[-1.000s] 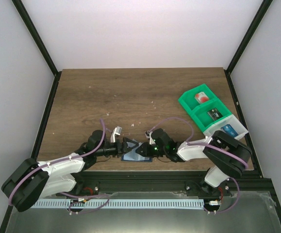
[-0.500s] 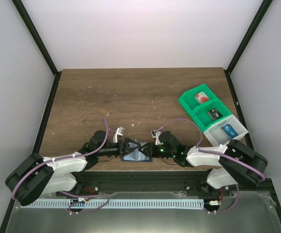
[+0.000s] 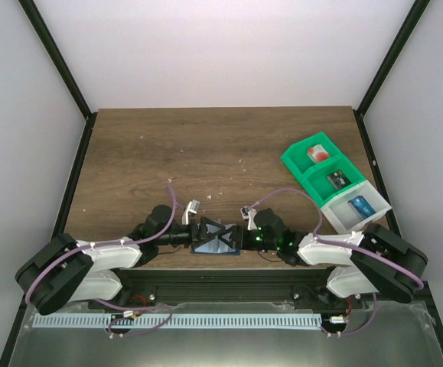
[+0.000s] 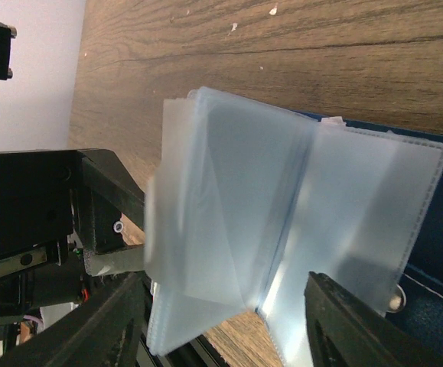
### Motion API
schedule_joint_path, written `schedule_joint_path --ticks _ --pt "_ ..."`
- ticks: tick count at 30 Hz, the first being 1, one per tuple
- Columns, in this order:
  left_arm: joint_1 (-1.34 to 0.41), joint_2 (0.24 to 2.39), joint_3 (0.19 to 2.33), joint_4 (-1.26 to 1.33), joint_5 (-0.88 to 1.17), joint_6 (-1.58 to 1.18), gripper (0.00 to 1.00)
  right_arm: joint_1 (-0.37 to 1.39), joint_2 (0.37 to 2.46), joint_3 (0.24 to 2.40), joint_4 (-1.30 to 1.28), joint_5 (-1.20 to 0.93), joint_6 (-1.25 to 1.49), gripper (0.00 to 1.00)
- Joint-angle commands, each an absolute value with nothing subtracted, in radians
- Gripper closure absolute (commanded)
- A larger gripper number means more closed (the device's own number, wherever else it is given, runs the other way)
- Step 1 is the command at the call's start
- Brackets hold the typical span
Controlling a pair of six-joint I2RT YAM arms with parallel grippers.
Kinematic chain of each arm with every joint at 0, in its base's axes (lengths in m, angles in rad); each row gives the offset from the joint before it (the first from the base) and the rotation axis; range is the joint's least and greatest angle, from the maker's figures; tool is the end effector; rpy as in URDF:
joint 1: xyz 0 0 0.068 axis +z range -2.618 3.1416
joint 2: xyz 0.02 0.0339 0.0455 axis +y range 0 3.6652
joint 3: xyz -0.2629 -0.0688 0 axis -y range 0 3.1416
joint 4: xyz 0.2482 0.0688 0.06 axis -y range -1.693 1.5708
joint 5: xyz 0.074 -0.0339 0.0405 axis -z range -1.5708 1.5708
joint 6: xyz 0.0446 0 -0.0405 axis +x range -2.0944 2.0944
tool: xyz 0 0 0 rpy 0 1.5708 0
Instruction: Take the credit cards out of the card holder
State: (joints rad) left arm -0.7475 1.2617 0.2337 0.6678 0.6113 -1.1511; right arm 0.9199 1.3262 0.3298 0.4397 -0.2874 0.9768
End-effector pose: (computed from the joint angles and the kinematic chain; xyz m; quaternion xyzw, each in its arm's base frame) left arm 0.1462 -0.1704 0.1435 0.0106 0.8026 -0.5852 0.1148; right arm 0.1358 0.1991 0.1311 -0.0449 0.8668 0.4634 0.1785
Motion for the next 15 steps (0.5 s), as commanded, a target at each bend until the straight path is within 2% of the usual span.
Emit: schedule_joint_path --ticks 1,4,9,12,15 --pt "-0.756 1.278 0.257 0.714 0.617 -1.153 0.0 0.927 1.306 0.332 0.458 -0.293 0.959 0.38" --pt "-0.758 1.279 0.256 0.714 0.613 -1.153 0.0 0.928 1.309 0.337 0.439 -0.287 0.958 0.38" --pt "-0.758 1.258 0.261 0.628 0.571 -1.112 0.0 0.928 1.305 0.358 0.324 -0.225 0.957 0.53" --pt "-0.759 1.217 0.276 0.471 0.498 -1.067 0.0 0.928 1.265 0.37 0.226 -0.16 0.954 0.53" --pt "-0.753 1.162 0.272 0.385 0.441 -1.039 0.0 0.928 1.197 0.376 0.141 -0.105 0.947 0.48"
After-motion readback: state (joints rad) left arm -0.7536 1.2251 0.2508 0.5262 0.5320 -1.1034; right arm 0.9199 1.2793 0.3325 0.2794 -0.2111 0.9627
